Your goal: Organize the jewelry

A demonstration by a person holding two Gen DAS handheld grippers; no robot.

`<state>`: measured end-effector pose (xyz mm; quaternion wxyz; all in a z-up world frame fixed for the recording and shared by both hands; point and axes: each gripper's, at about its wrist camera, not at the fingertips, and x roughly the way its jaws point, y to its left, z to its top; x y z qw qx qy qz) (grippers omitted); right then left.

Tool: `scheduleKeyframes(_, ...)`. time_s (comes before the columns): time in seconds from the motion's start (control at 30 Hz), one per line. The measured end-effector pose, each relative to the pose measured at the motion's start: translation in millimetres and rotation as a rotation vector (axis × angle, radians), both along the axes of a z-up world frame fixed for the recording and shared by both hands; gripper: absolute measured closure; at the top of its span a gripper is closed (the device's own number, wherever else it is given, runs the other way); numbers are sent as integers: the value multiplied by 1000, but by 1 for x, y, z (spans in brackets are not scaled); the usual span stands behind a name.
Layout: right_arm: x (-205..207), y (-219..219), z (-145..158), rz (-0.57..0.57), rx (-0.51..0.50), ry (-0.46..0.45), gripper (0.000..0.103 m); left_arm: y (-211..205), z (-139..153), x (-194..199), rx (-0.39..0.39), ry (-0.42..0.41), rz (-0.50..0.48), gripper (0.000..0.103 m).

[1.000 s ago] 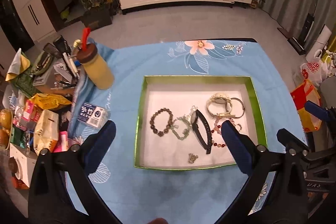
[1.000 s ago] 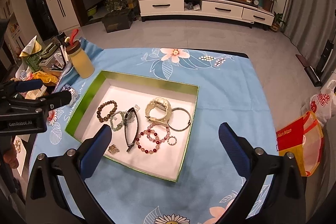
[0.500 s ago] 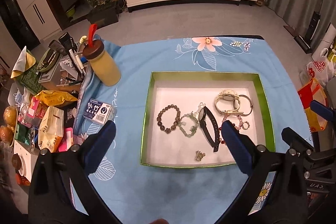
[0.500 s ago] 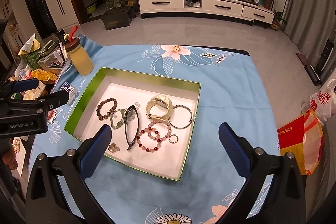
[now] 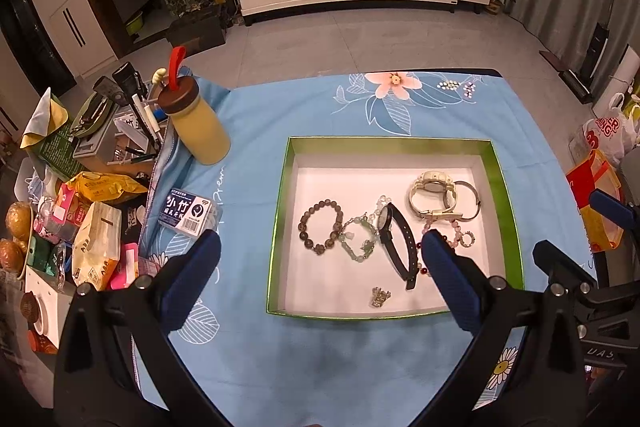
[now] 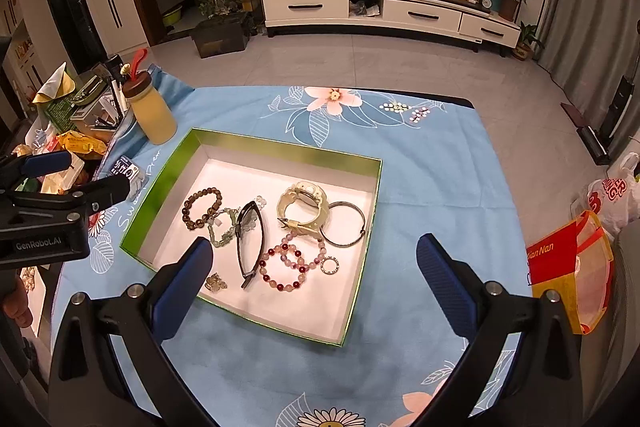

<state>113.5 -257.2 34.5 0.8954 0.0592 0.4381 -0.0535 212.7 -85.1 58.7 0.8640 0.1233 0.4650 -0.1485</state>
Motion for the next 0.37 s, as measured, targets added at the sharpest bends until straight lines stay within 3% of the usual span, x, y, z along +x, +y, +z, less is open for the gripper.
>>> scheduleKeyframes(0.37,0,2,3,-2,-6,-4,1,4,-4,2,5,26,29,2)
